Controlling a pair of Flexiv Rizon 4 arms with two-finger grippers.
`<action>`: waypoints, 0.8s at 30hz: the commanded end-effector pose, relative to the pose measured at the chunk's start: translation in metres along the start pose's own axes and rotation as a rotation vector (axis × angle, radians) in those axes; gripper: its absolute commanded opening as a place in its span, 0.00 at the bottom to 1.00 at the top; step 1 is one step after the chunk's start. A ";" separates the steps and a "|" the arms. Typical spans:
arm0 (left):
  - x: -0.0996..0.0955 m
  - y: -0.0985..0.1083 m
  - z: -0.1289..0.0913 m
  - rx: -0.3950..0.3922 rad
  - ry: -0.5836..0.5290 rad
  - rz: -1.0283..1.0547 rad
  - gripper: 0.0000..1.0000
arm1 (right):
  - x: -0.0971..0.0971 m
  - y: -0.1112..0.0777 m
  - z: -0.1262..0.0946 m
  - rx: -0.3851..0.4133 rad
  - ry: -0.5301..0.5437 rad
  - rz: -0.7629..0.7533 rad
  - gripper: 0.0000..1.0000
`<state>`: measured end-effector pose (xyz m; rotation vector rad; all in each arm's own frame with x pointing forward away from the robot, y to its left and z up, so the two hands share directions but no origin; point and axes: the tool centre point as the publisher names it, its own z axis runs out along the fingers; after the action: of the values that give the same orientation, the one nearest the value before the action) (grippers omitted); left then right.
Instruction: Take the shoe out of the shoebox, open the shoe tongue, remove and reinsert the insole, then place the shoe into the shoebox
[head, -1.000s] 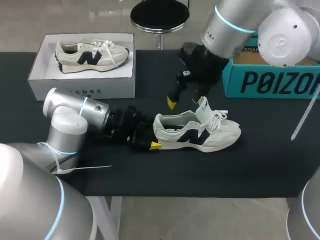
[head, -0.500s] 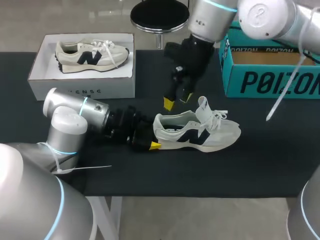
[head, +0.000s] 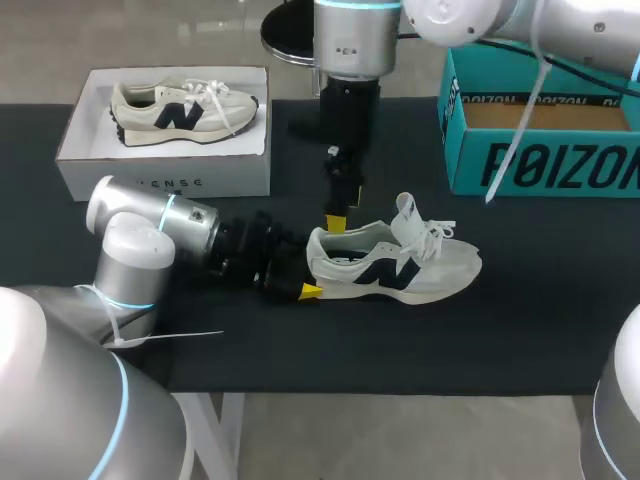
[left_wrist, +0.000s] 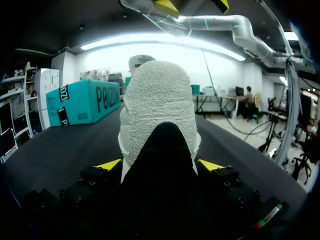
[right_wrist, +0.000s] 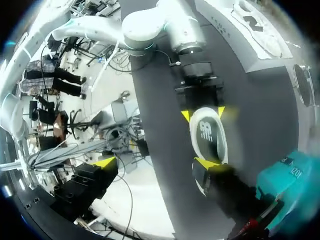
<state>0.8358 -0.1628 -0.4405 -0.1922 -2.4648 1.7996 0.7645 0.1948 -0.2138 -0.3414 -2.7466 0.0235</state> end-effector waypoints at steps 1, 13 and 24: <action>0.001 0.007 0.002 -0.001 0.001 0.000 0.00 | -0.002 0.007 -0.002 0.489 -0.033 -0.145 1.00; 0.001 0.007 0.002 -0.001 0.001 0.000 0.00 | -0.006 0.001 0.009 0.543 -0.087 -0.120 1.00; 0.001 0.007 0.002 -0.001 0.001 0.000 0.00 | -0.019 -0.010 0.014 0.404 -0.165 -0.127 0.00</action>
<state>0.8358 -0.1629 -0.4404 -0.1924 -2.4646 1.7997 0.7764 0.1871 -0.2346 -0.0556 -2.8009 0.6327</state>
